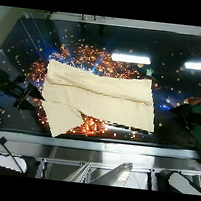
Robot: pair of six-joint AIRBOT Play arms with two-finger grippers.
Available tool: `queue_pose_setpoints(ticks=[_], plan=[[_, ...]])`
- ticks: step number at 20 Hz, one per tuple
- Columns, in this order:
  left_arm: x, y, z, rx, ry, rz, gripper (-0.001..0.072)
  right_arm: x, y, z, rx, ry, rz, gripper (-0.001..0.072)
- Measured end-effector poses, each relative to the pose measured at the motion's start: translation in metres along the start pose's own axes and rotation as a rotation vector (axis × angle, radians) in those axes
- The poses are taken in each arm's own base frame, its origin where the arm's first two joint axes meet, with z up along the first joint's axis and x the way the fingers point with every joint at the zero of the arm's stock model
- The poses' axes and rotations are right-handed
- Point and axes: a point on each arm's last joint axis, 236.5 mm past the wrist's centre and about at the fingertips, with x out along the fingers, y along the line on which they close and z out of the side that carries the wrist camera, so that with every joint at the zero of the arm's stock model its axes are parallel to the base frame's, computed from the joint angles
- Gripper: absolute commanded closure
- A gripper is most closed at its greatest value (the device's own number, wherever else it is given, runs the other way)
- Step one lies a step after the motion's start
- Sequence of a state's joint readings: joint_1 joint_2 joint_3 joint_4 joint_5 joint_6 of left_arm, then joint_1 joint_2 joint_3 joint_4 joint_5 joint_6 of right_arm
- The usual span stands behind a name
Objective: Fold the shirts.
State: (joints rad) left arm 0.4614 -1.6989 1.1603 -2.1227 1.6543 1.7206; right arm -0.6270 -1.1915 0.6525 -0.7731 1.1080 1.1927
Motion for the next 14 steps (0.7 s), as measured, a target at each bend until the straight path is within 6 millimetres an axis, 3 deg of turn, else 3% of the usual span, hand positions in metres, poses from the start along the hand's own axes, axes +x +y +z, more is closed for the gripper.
queue_pose_setpoints(ticks=[4,7,9,10,11,14], plan=[[0.044,0.014,-0.025,-0.035,0.015,0.028,0.0004,0.002,-0.009,-0.011,0.028,0.013,-0.033,0.0163],[0.062,-0.002,-0.026,0.015,-0.003,-0.003,0.0026,0.003,-0.011,-0.017,0.036,0.026,-0.040,0.0163],[0.066,-0.010,-0.013,0.063,-0.057,0.013,0.0446,0.003,-0.010,-0.020,0.038,0.038,-0.039,0.0163],[0.067,-0.012,-0.002,0.089,-0.100,0.029,0.0616,0.003,-0.010,-0.021,0.037,0.044,-0.038,0.0163],[0.067,-0.014,0.005,0.113,-0.125,0.046,0.0656,0.003,-0.010,-0.023,0.037,0.048,-0.037,0.0163],[0.065,-0.028,0.013,0.170,-0.149,0.065,0.0683,0.004,-0.012,-0.028,0.027,0.065,-0.040,0.0164]])
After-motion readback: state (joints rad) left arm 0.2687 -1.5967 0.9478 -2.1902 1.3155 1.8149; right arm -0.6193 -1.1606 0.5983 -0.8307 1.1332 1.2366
